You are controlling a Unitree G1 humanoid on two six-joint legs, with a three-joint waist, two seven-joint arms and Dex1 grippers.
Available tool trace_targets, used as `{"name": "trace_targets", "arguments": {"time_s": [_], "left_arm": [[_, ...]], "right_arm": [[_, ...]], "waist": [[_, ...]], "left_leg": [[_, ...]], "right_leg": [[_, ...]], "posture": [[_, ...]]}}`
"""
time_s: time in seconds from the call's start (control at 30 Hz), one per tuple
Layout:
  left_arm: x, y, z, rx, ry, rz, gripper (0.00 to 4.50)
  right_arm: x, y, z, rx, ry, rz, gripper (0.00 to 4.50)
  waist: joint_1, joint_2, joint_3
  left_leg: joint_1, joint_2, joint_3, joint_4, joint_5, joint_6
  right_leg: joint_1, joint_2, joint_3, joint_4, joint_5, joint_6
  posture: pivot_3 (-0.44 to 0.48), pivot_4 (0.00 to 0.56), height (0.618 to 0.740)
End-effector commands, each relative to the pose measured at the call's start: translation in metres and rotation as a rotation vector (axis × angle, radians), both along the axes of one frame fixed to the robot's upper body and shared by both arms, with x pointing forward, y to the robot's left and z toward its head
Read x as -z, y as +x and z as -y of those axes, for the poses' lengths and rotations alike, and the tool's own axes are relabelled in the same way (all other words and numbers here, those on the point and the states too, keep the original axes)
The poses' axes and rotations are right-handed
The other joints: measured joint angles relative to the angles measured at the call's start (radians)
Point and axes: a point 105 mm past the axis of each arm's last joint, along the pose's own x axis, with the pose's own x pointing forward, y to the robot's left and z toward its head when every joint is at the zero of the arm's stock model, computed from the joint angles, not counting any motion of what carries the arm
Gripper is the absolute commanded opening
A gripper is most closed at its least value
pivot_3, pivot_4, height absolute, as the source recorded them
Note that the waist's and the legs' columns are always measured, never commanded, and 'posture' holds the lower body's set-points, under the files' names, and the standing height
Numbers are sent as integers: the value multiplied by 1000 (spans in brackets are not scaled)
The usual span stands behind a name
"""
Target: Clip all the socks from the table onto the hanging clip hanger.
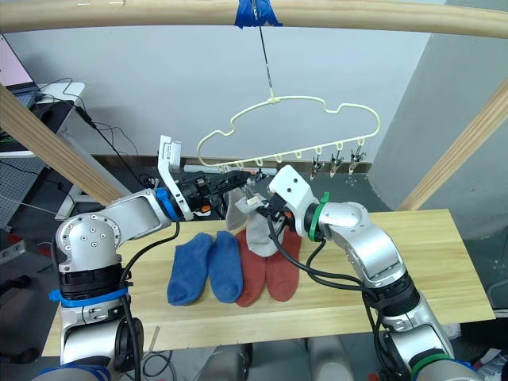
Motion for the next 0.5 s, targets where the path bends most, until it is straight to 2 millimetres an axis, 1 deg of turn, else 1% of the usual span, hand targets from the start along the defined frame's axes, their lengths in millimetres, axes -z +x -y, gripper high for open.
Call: {"name": "trace_targets", "arguments": {"time_s": [0.03,0.07,0.17,0.2,0.23,0.4,0.43,0.47,0.5], "left_arm": [[5,-4,1,16,25,12,590],[4,-6,1,25,12,10,831],[6,-6,-1,20,21,8,1844],[6,-6,-2,17,27,8,2094],[5,-6,-3,16,29,9,2466],[1,-6,-10,-10,48,24,3941],[0,-7,-10,-14,42,25,4306],[-1,-7,-11,-16,38,26,4445],[-4,-14,-12,2,56,53,4445]], "right_arm": [[-15,1,-2,-5,32,57,0],[-14,1,-2,0,31,57,0],[-13,3,-1,8,31,59,0],[-12,3,-2,9,30,61,0],[-12,3,-2,9,30,63,0],[-12,6,-3,14,37,63,0],[-12,6,-3,15,38,62,0],[-11,7,-3,16,38,62,0],[-8,6,-4,4,43,43,0]], "waist": [[1,0,0],[1,0,0],[1,0,0],[1,0,0],[2,0,0],[5,0,0],[5,0,0],[6,0,0],[6,0,0]], "left_leg": [[0,0,0,0,0,0],[0,0,0,0,0,0],[-1,0,0,0,0,0],[-2,0,0,0,0,0],[-2,0,-1,0,0,0],[-3,0,-1,0,0,0],[-3,0,-1,0,0,0],[-3,0,-1,0,0,0],[-3,0,-1,0,0,0]], "right_leg": [[0,0,0,0,0,0],[0,0,0,0,0,0],[-1,0,0,0,0,0],[-1,0,0,0,0,0],[-2,0,0,0,0,0],[-2,0,-1,0,0,0],[-2,0,-1,0,0,0],[-2,0,-1,0,0,0],[-2,0,-1,0,0,0]], "posture": [[-117,234,740],[-117,234,740],[-115,234,740],[-115,234,740],[-109,233,740],[-98,235,740],[-98,235,740],[-98,235,740],[-88,237,740]]}}
